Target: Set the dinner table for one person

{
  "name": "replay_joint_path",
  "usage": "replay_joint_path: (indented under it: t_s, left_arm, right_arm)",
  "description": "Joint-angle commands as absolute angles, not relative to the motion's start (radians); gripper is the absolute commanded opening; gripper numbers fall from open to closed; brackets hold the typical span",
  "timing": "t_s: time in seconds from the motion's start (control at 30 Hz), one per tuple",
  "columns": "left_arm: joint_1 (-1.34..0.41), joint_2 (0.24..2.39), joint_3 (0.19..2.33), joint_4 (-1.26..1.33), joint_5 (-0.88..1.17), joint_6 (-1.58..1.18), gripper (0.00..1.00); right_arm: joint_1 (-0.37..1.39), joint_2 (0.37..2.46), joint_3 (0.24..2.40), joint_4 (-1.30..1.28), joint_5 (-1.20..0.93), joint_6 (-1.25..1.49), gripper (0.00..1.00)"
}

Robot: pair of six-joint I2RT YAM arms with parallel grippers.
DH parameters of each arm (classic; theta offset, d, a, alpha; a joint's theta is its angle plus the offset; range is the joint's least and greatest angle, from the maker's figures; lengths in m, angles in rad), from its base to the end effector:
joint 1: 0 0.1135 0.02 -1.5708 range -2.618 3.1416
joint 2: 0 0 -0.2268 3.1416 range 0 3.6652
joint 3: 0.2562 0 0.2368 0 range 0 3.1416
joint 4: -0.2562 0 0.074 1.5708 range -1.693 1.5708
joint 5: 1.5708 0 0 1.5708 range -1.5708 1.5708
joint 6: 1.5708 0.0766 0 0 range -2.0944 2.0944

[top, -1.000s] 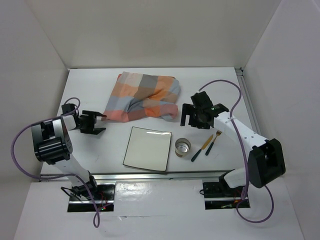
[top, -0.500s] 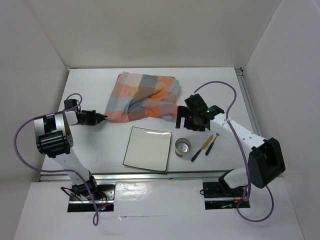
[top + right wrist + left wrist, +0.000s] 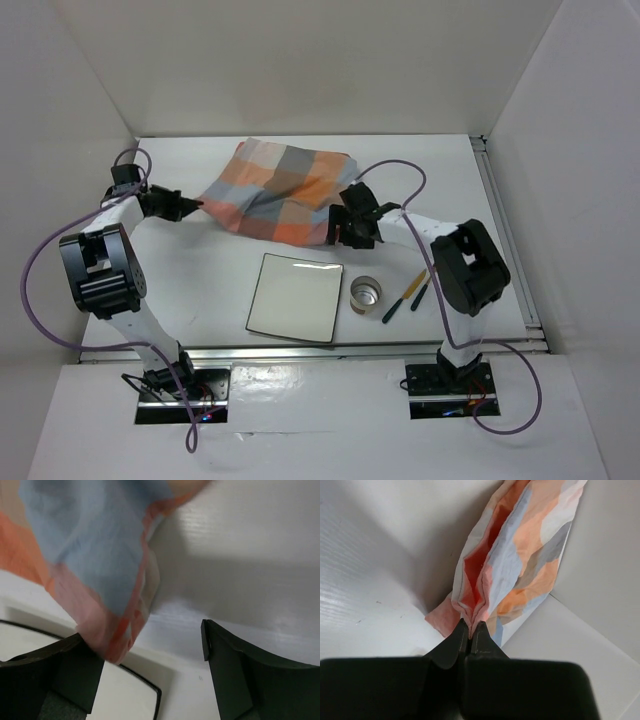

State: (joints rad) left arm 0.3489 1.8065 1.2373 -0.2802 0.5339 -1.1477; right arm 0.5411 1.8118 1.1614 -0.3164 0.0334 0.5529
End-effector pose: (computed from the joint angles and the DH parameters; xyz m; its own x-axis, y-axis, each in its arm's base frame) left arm 0.3805 0.0969 0.1560 -0.3094 -0.9478 0.0773 -0.6346 0.1453 -0.7591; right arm 0.3256 0.1926 0.1189 -0.8622 0.0942 -0.4978 -0.0537 0.9600 0.2749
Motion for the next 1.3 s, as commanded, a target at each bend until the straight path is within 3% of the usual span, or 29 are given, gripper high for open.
replay_joint_path:
  t_s: [0.0, 0.07, 0.13, 0.2, 0.23, 0.33, 0.53, 0.77, 0.83, 0.87, 0.9, 1.0, 1.07, 1.1, 1.13, 1.23, 1.27]
  left_arm:
    - [0.348, 1.77, 1.253, -0.333, 0.563, -1.112, 0.0]
    - [0.348, 1.77, 1.253, -0.345, 0.563, -1.112, 0.0]
    - [0.348, 1.77, 1.264, -0.345, 0.563, -1.112, 0.0]
    - [0.348, 1.77, 1.278, -0.354, 0.563, -1.112, 0.0]
    - [0.348, 1.761, 1.302, -0.365, 0.572, -1.102, 0.0]
    - [0.348, 1.761, 1.333, -0.383, 0.572, -1.091, 0.0]
    - [0.348, 1.761, 1.391, -0.405, 0.592, -1.081, 0.0]
    - [0.348, 1.677, 1.338, -0.474, 0.563, -1.016, 0.0]
    - [0.348, 1.638, 1.257, -0.459, 0.563, -1.015, 0.0]
    - [0.348, 1.605, 1.231, -0.459, 0.563, -1.015, 0.0]
    - [0.338, 1.592, 1.189, -0.459, 0.563, -1.005, 0.0]
    - [0.327, 1.574, 1.161, -0.469, 0.551, -0.992, 0.0]
    - [0.318, 1.574, 1.151, -0.488, 0.532, -0.979, 0.0]
    - [0.307, 1.563, 1.14, -0.488, 0.532, -0.97, 0.0]
    - [0.307, 1.563, 1.14, -0.488, 0.532, -0.969, 0.0]
    - [0.307, 1.563, 1.14, -0.488, 0.523, -0.959, 0.0]
    - [0.307, 1.563, 1.14, -0.5, 0.514, -0.959, 0.0]
  right_arm:
    - [0.548, 1.864, 1.256, -0.201, 0.032, 0.54, 0.81]
    - [0.548, 1.916, 1.305, -0.189, 0.021, 0.526, 0.77]
    - [0.548, 1.94, 1.334, -0.199, 0.021, 0.516, 0.65]
    - [0.548, 1.94, 1.354, -0.209, 0.021, 0.515, 0.48]
    - [0.548, 1.925, 1.355, -0.222, 0.032, 0.505, 0.26]
    - [0.508, 1.892, 1.376, -0.251, 0.051, 0.496, 0.0]
    - [0.4, 1.827, 1.388, -0.279, -0.032, 0.408, 0.0]
    - [0.391, 1.744, 1.318, -0.389, -0.127, 0.273, 0.01]
    - [0.382, 1.709, 1.267, -0.431, -0.127, 0.273, 0.14]
    - [0.373, 1.695, 1.25, -0.466, -0.118, 0.29, 0.34]
    - [0.364, 1.669, 1.235, -0.482, -0.118, 0.329, 0.42]
    - [0.293, 1.64, 1.213, -0.534, -0.13, 0.408, 0.38]
    - [0.218, 1.64, 1.204, -0.544, -0.231, 0.483, 0.27]
    - [0.201, 1.64, 1.204, -0.545, -0.262, 0.514, 0.11]
    - [0.192, 1.649, 1.215, -0.545, -0.287, 0.514, 0.06]
    - [0.192, 1.661, 1.246, -0.565, -0.334, 0.526, 0.04]
    - [0.192, 1.661, 1.246, -0.565, -0.357, 0.54, 0.09]
